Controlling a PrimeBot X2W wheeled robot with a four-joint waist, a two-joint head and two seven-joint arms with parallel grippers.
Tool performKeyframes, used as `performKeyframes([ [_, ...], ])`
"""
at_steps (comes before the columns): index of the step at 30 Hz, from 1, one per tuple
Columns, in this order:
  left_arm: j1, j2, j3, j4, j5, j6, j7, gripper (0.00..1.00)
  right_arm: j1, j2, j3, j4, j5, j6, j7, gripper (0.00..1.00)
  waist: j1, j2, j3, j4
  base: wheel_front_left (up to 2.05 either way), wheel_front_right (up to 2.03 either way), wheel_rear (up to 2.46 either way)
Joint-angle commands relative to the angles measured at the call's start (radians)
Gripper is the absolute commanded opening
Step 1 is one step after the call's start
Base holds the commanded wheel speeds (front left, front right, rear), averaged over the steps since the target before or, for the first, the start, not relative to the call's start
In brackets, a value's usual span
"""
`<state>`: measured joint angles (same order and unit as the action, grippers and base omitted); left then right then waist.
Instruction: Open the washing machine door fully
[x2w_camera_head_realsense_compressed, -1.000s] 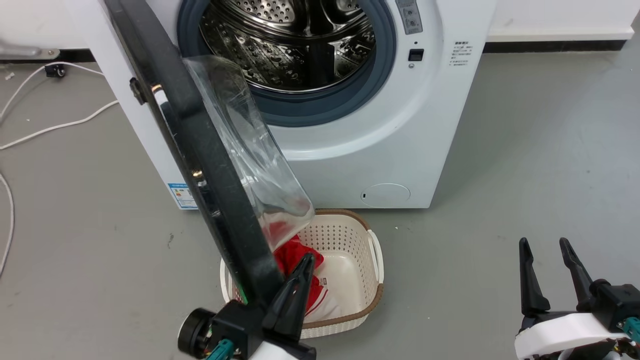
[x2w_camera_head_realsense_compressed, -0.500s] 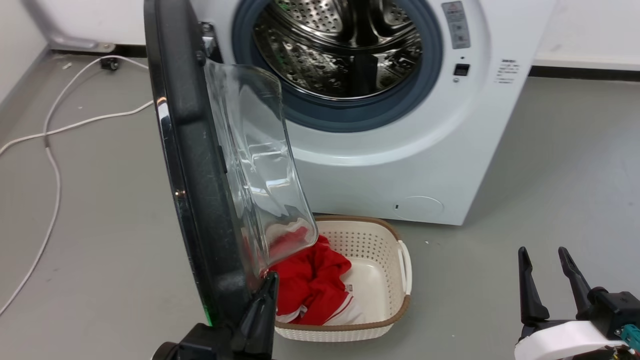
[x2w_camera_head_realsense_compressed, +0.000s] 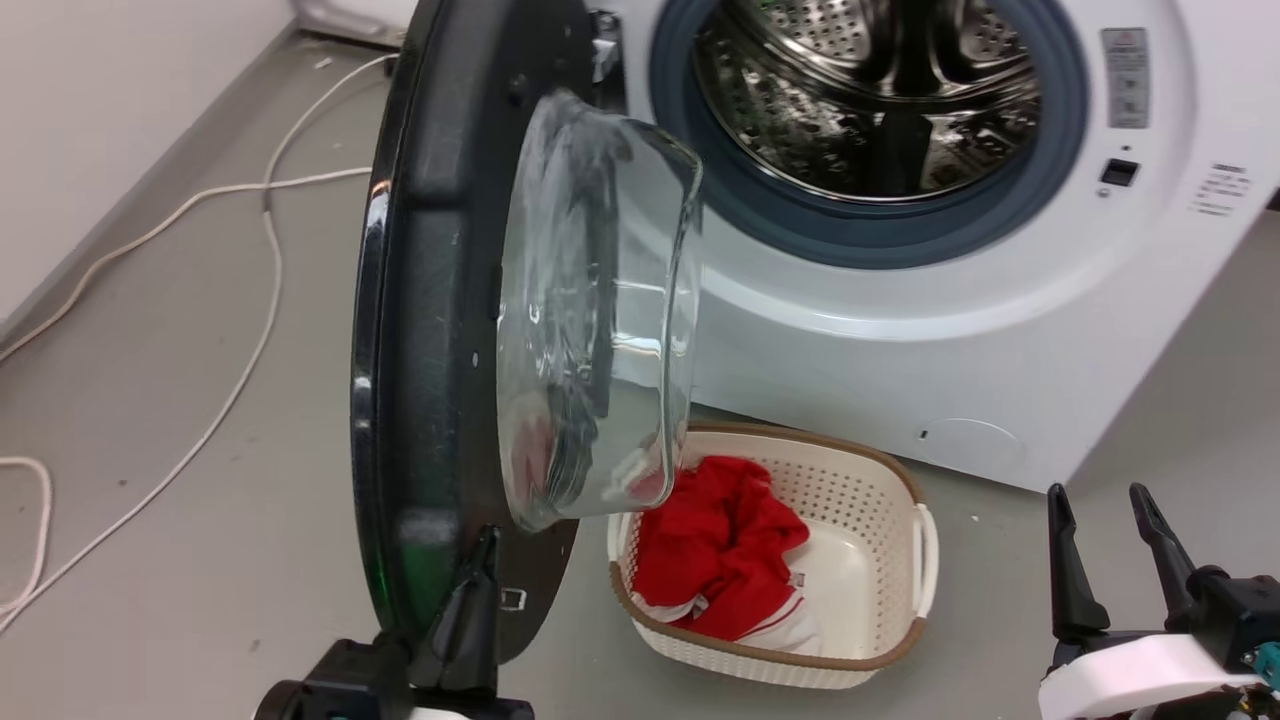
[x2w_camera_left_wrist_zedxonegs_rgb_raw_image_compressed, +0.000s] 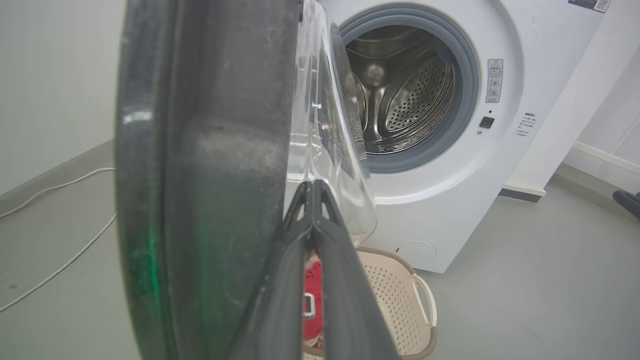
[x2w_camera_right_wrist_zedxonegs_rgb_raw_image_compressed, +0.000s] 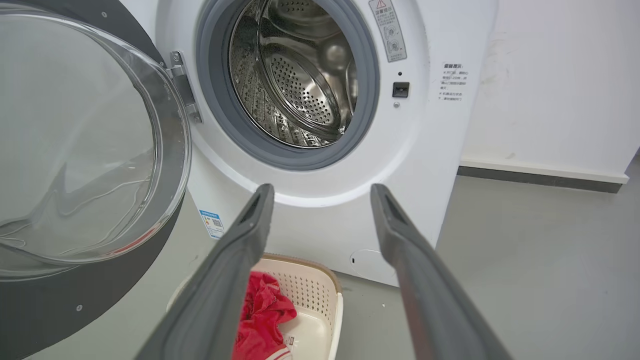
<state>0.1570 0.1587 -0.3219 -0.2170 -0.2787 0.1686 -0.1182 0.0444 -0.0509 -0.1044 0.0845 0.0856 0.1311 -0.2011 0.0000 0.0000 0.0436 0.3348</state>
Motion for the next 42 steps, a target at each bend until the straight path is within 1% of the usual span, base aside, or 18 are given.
performKeyframes([
  [1,-0.012,0.011,0.018,0.008,-0.009,0.009,-0.008,0.00,-0.013,0.002,-0.002,-0.005,-0.002,-0.001,0.001,1.00,0.0000,0.0000,0.013,0.035,0.00,0.00,0.00],
  [8,-0.048,0.027,0.086,0.041,-0.048,0.008,-0.047,0.00,-0.022,0.001,-0.014,-0.012,-0.003,-0.001,0.004,1.00,0.0000,0.0000,0.029,0.093,0.00,0.00,0.00],
  [19,-0.177,0.071,0.201,0.158,-0.112,-0.024,-0.105,0.00,-0.031,0.001,-0.038,-0.050,-0.031,-0.001,0.033,1.00,0.0000,0.0000,0.080,0.130,0.00,0.00,0.00],
  [26,-0.264,0.094,0.266,0.252,-0.150,-0.049,-0.129,0.00,-0.052,0.001,-0.052,-0.101,-0.063,-0.001,0.064,1.00,0.0000,0.0000,0.148,0.135,0.00,0.00,0.00],
  [29,-0.301,0.109,0.304,0.301,-0.169,-0.067,-0.138,0.00,-0.063,0.001,-0.057,-0.120,-0.081,-0.001,0.077,1.00,0.0000,0.0000,0.180,0.132,0.00,0.00,0.00],
  [33,-0.346,0.113,0.334,0.343,-0.179,-0.083,-0.143,0.00,-0.069,0.001,-0.069,-0.134,-0.092,-0.001,0.089,1.00,0.0000,0.0000,0.199,0.137,0.00,0.00,0.00],
  [37,-0.398,0.127,0.395,0.409,-0.195,-0.098,-0.148,0.00,-0.080,0.001,-0.072,-0.146,-0.102,-0.001,0.101,1.00,0.0000,0.0000,0.219,0.137,0.00,0.00,0.00],
  [42,-0.459,0.144,0.471,0.466,-0.185,-0.122,-0.149,0.00,-0.088,0.001,-0.068,-0.157,-0.111,-0.001,0.108,1.00,0.0000,0.0000,0.236,0.134,0.00,0.00,0.00],
])
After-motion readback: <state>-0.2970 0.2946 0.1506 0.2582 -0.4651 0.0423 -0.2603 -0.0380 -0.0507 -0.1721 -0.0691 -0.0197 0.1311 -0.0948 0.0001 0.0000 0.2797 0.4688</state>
